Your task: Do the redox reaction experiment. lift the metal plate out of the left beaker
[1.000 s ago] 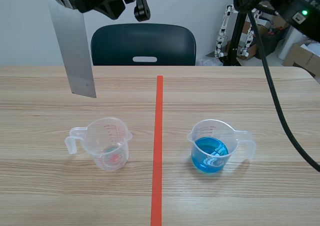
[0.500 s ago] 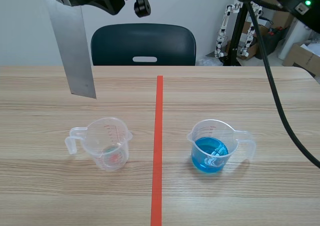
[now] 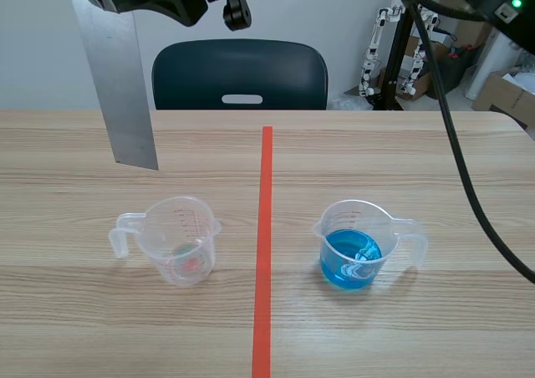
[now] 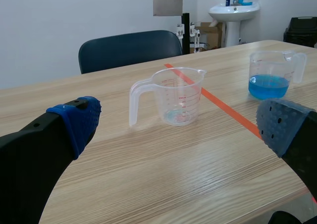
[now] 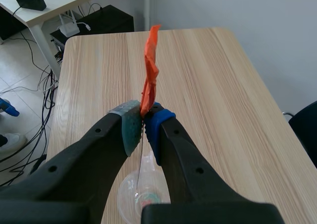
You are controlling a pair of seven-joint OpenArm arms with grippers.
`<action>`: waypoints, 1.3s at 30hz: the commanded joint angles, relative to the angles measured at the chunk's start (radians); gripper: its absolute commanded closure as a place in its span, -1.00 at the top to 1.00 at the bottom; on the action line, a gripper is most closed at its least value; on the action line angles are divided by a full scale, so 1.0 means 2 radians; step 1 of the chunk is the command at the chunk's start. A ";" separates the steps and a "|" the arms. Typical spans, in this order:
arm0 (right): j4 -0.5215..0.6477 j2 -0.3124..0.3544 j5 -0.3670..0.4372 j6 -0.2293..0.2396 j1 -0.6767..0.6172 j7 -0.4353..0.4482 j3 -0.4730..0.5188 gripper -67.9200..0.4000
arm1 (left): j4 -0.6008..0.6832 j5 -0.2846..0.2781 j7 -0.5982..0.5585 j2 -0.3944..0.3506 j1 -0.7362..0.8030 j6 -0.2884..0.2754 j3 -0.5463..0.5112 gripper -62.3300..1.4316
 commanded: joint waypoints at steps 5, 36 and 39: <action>0.005 -0.001 0.019 -0.002 0.011 0.002 0.002 -0.97 | 0.006 -0.002 -0.007 0.000 0.000 0.001 0.000 1.00; 0.005 -0.001 0.019 -0.002 0.011 0.000 0.002 -0.97 | 0.006 -0.002 -0.007 0.000 0.000 0.001 0.000 1.00; 0.005 -0.001 0.019 -0.002 0.011 0.000 0.002 -0.97 | 0.006 -0.002 -0.007 0.000 0.000 0.001 0.000 1.00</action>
